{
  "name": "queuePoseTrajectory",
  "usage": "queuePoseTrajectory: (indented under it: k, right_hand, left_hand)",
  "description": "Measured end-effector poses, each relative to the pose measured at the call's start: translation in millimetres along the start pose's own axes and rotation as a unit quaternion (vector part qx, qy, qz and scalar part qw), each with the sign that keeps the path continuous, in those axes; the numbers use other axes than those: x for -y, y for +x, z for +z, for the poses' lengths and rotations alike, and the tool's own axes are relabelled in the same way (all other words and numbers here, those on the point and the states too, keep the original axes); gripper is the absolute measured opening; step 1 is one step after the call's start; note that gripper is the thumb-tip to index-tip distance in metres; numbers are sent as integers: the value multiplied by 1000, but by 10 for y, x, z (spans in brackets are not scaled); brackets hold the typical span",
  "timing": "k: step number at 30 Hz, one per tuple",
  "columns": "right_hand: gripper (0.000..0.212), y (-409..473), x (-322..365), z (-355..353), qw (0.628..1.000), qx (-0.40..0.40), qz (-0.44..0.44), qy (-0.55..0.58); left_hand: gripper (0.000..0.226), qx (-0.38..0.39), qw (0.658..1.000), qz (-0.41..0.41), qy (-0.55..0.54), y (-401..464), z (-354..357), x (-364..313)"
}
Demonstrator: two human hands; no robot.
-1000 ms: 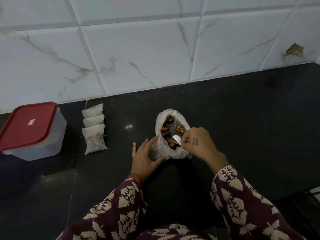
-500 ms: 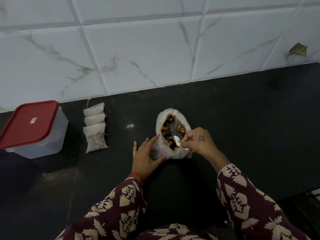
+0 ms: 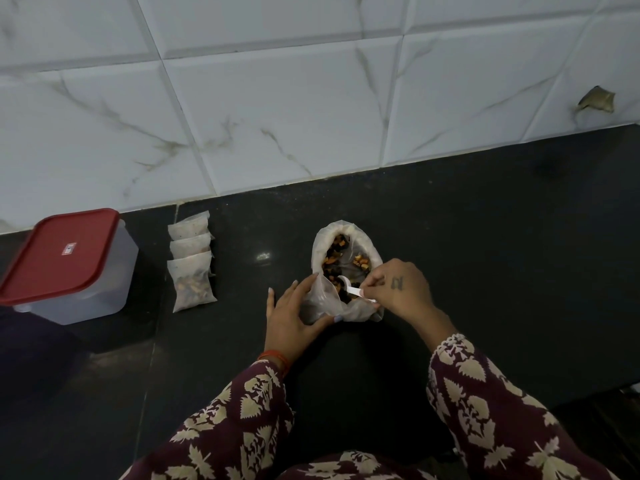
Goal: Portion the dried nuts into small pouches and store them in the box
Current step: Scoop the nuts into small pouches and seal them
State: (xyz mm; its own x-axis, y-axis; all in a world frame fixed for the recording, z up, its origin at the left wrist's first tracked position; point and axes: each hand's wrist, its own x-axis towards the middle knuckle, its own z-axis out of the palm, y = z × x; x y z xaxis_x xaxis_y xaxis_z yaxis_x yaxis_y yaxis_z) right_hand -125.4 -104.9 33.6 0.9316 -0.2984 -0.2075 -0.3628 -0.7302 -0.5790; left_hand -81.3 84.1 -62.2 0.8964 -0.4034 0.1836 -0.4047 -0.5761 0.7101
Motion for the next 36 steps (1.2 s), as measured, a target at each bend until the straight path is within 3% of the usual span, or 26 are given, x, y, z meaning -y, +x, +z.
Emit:
queuePoseTrajectory:
  k: [2, 4, 7, 10, 17, 25, 36]
  right_hand:
    - [12, -32, 101, -60, 996, -9, -29, -87]
    - [11, -1, 137, -105, 996, 22, -16, -81]
    - [7, 57, 103, -124, 991, 85, 57, 90]
    - [2, 45, 0, -97, 957, 90, 117, 250]
    - [5, 15, -68, 72, 878, 57, 224, 419]
    - [10, 1, -88, 143, 853, 30, 248, 458]
    - [4, -69, -141, 42, 860, 6, 211, 465]
  left_hand:
    - [77, -1, 1000, 1, 0, 2, 3, -1]
    - [77, -1, 1000, -1, -1, 4, -2, -7]
    - [78, 0, 1000, -1, 2, 2, -4, -6]
    - [77, -7, 1000, -2, 0, 10, 1, 1]
    - [74, -15, 1000, -6, -16, 22, 23, 37]
    - [73, -12, 1000, -7, -21, 23, 22, 12]
    - [75, -1, 997, -34, -75, 16, 18, -115]
